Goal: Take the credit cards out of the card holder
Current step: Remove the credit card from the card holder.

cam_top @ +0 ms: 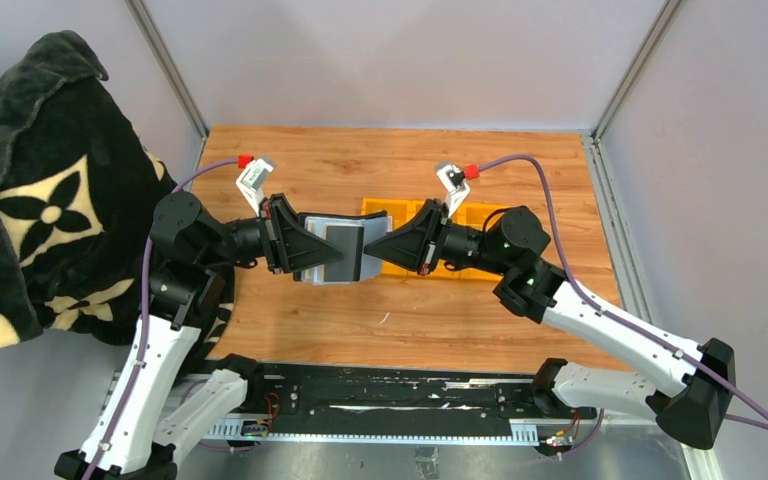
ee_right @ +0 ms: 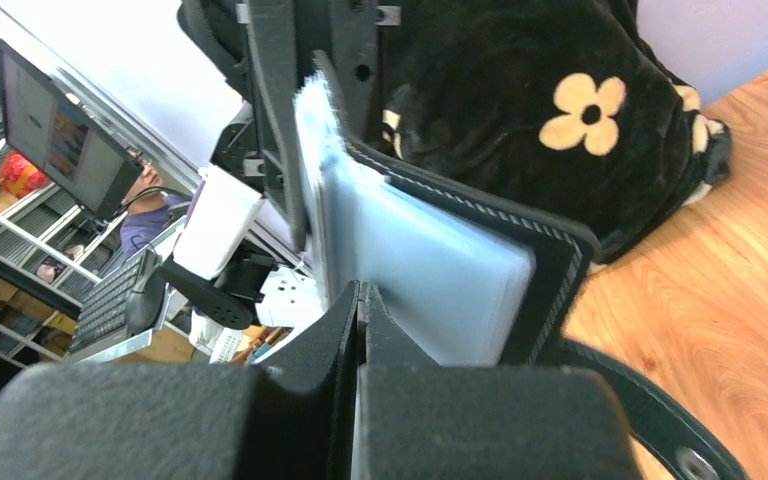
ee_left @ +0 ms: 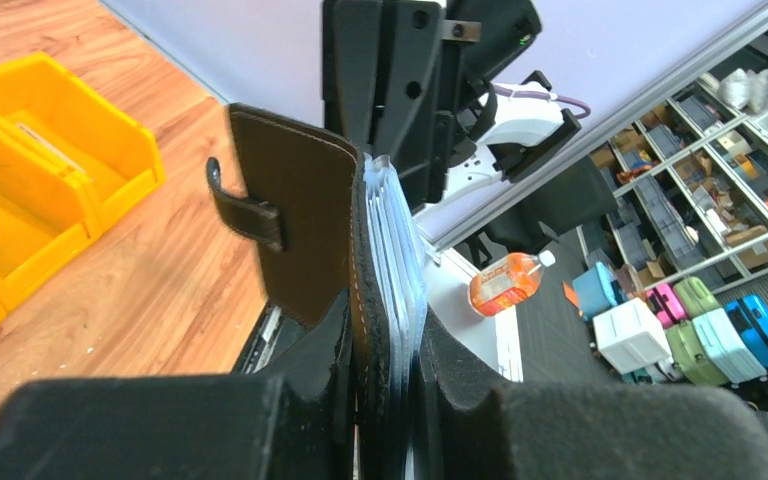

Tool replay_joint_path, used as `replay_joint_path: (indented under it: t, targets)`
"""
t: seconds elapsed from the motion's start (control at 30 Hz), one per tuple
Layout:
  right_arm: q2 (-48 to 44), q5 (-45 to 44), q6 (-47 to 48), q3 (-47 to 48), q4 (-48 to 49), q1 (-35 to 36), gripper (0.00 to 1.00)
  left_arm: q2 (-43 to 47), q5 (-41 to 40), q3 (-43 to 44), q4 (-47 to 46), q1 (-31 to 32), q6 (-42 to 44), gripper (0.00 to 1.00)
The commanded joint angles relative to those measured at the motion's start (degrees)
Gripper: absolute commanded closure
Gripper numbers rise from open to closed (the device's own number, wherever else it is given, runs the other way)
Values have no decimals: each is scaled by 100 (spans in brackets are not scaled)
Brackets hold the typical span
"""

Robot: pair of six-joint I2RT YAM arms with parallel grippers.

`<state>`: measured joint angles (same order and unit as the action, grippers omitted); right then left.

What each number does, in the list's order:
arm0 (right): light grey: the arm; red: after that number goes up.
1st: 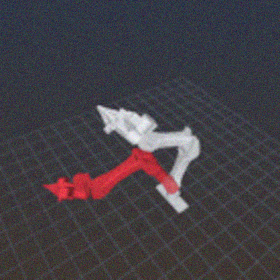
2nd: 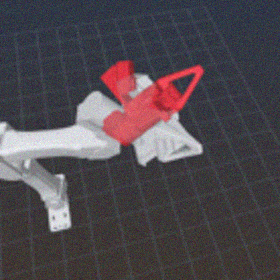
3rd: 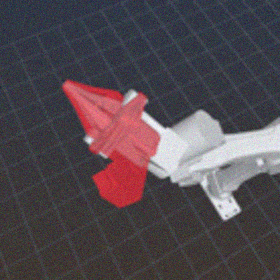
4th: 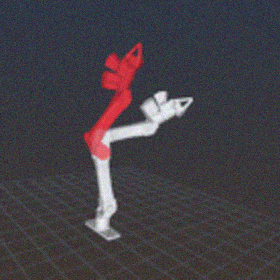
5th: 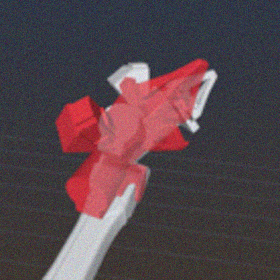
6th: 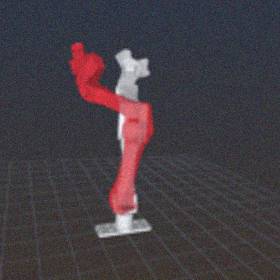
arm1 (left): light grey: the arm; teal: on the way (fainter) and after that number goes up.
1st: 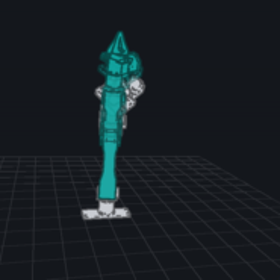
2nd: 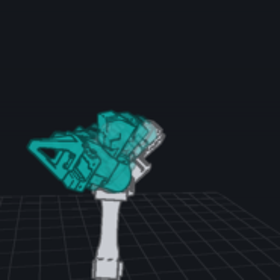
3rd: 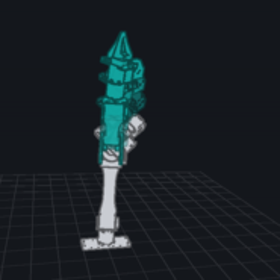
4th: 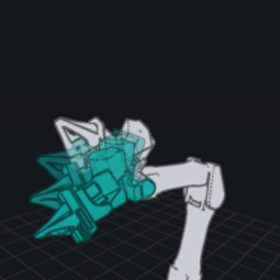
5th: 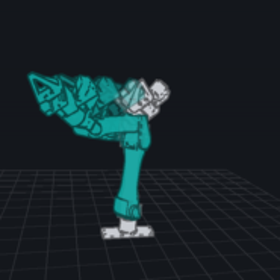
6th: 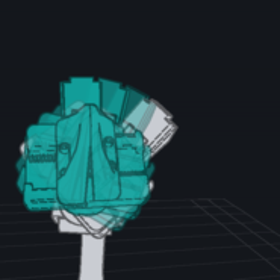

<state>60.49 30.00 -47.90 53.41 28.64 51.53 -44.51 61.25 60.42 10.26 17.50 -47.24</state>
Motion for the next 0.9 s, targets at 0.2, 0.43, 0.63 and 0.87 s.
replay_joint_path:
  t: [0.2, 0.43, 0.63, 0.87]
  targets:
    - [287, 295, -489, -133, 814, -84, 61, 121, 61, 227, -136, 61, 233, 94]
    - [-37, 209, -118, 59, 161, -99, 61, 122, -375, 398, 485, 61, 941, 100]
    - [-375, 50, 183, 200, -610, -99, 59, 106, -512, 393, 505, 61, 983, 100]
    - [93, 585, -119, 459, -235, -69, 43, 86, -517, 402, 510, 61, 980, 100]
